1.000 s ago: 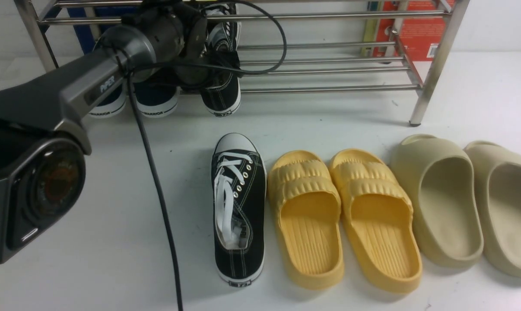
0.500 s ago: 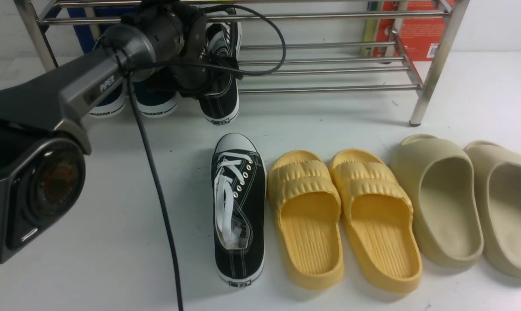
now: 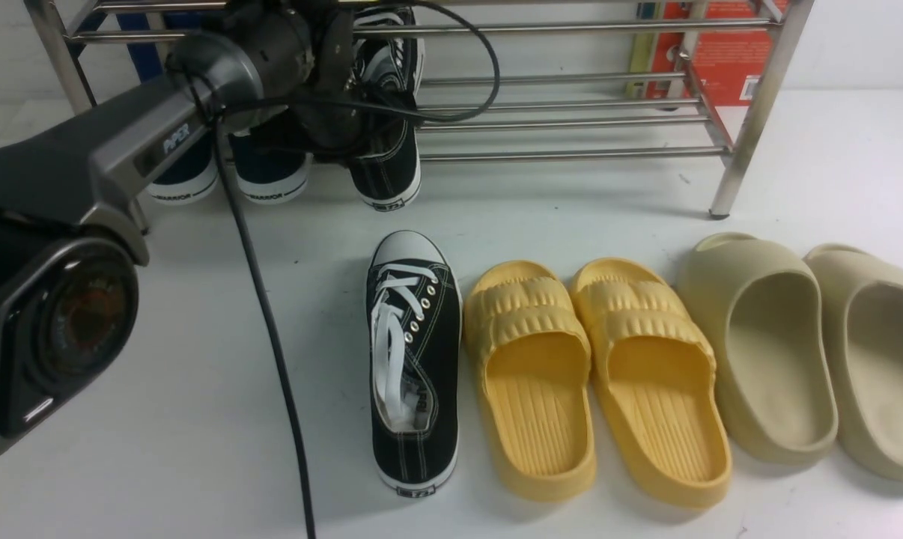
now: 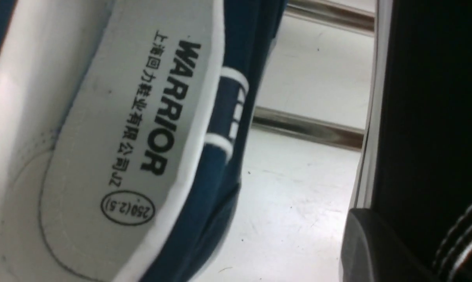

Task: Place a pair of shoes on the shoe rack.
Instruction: Use the left arm to put a shoe into the shoe rack, then use the right arm to grab the shoe closest to it

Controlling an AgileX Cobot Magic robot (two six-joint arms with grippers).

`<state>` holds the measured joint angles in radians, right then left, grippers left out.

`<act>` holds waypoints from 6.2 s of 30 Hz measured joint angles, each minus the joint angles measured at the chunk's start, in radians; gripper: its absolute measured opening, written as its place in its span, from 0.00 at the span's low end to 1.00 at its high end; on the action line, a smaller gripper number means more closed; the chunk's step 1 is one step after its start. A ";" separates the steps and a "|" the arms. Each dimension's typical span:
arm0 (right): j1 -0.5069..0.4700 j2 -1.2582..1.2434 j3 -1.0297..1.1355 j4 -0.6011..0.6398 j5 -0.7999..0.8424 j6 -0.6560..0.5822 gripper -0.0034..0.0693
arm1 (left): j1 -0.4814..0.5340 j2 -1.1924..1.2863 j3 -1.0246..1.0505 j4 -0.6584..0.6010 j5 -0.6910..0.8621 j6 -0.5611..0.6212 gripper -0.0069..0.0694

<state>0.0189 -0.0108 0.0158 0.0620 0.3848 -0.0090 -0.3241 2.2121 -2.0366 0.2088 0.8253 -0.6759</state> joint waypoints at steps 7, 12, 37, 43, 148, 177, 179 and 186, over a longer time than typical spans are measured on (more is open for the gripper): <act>0.000 0.000 0.000 0.000 0.000 0.000 0.38 | 0.000 0.000 0.000 -0.023 0.071 0.021 0.08; 0.000 0.000 0.000 0.000 0.000 0.000 0.38 | 0.000 0.000 0.001 -0.038 0.075 0.047 0.08; 0.000 0.000 0.000 0.000 0.000 0.000 0.38 | 0.000 0.000 0.001 0.007 -0.039 0.047 0.16; 0.000 0.000 0.000 0.000 0.000 0.000 0.38 | 0.000 -0.007 -0.001 0.011 -0.071 0.015 0.27; 0.000 0.000 0.000 0.000 0.000 0.000 0.38 | -0.022 -1.513 1.464 -0.199 -0.481 0.202 0.07; 0.000 0.000 0.000 0.000 0.000 0.000 0.38 | 0.024 -1.973 1.822 -0.079 -0.409 0.149 0.07; 0.000 0.000 0.000 0.000 0.000 0.000 0.38 | 0.082 -2.017 1.854 -0.070 -0.419 0.141 0.07; 0.000 0.000 0.000 0.000 0.000 0.000 0.38 | 0.272 -2.182 1.984 -0.125 -0.443 0.183 0.07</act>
<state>0.0189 -0.0108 0.0158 0.0620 0.3848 -0.0090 -0.0517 0.0305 -0.0528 0.0839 0.3824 -0.4934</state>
